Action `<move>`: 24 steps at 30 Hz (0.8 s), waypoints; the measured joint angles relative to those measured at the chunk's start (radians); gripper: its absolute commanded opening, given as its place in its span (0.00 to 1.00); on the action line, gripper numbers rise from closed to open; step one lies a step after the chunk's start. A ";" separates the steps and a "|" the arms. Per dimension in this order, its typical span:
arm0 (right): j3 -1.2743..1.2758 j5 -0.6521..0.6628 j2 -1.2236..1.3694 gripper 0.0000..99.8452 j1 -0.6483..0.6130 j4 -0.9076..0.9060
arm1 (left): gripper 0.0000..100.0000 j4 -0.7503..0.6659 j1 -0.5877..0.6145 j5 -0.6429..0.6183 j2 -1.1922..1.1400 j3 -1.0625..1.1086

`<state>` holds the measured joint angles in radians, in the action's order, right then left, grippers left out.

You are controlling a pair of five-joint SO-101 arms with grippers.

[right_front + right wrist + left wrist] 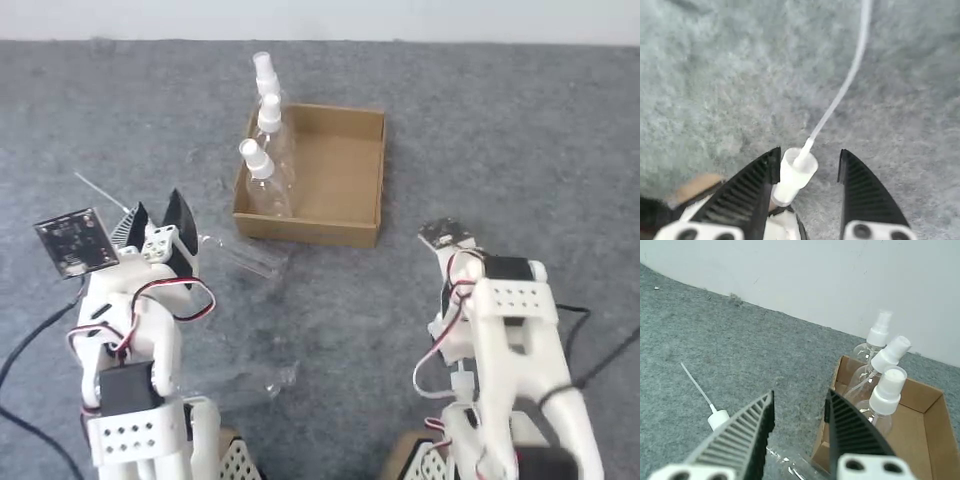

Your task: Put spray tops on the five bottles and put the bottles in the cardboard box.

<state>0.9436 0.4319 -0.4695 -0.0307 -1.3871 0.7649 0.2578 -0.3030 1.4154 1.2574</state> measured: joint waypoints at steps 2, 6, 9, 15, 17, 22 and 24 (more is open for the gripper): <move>-0.015 0.015 0.080 0.15 0.000 0.000 | 0.16 0.000 0.000 0.000 0.000 0.000; -0.092 0.023 0.221 0.15 -0.005 -0.035 | 0.16 0.000 0.000 0.000 0.000 0.000; -0.147 0.025 0.287 0.15 -0.003 -0.075 | 0.16 0.000 0.000 0.000 0.000 0.000; -0.181 0.025 0.311 0.15 -0.003 -0.095 | 0.16 0.000 0.000 0.000 0.000 0.000; -0.181 0.025 0.311 0.15 -0.003 -0.095 | 0.16 0.000 0.000 0.000 0.000 0.000; -0.181 0.025 0.311 0.15 -0.003 -0.095 | 0.16 0.000 0.000 0.000 0.000 0.000; -0.181 0.025 0.311 0.15 -0.003 -0.095 | 0.16 0.000 0.000 0.000 0.000 0.000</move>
<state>0.7626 0.4565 -0.1580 -0.0338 -1.4822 0.7649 0.2578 -0.3030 1.4154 1.2574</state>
